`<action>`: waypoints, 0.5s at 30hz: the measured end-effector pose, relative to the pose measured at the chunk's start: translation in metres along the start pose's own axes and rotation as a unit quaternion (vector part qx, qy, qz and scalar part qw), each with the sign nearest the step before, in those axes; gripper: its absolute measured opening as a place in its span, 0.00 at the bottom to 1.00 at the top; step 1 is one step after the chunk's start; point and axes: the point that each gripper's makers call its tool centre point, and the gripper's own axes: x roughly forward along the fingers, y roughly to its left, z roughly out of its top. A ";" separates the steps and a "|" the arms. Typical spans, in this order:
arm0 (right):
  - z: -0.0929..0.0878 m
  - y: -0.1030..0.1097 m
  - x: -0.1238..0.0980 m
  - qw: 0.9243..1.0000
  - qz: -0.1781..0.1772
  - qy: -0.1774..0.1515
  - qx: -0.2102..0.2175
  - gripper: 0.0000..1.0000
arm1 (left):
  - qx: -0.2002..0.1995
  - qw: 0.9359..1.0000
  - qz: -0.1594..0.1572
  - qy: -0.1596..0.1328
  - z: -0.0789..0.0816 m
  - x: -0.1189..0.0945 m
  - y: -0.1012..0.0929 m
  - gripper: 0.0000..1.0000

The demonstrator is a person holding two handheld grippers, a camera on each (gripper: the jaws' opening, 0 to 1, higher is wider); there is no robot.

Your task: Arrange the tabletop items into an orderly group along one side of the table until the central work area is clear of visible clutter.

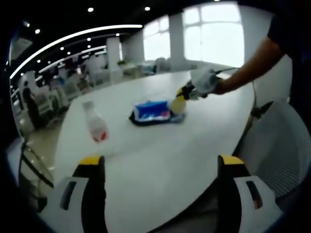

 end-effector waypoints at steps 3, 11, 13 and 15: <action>0.000 -0.002 -0.001 1.000 -0.002 0.001 0.003 0.02 | 0.001 1.000 0.000 0.001 -0.001 0.000 0.001 0.93; -0.006 -0.016 -0.012 0.999 -0.016 -0.001 0.043 0.00 | 0.000 1.000 -0.001 -0.005 0.002 -0.001 0.001 0.93; -0.007 -0.017 -0.015 0.998 -0.014 -0.003 0.061 0.00 | 0.001 1.000 -0.001 -0.006 0.002 -0.001 0.001 0.93; -0.009 -0.020 -0.019 0.998 -0.019 -0.003 0.067 0.00 | 0.003 1.000 -0.002 -0.005 0.001 -0.001 0.000 0.93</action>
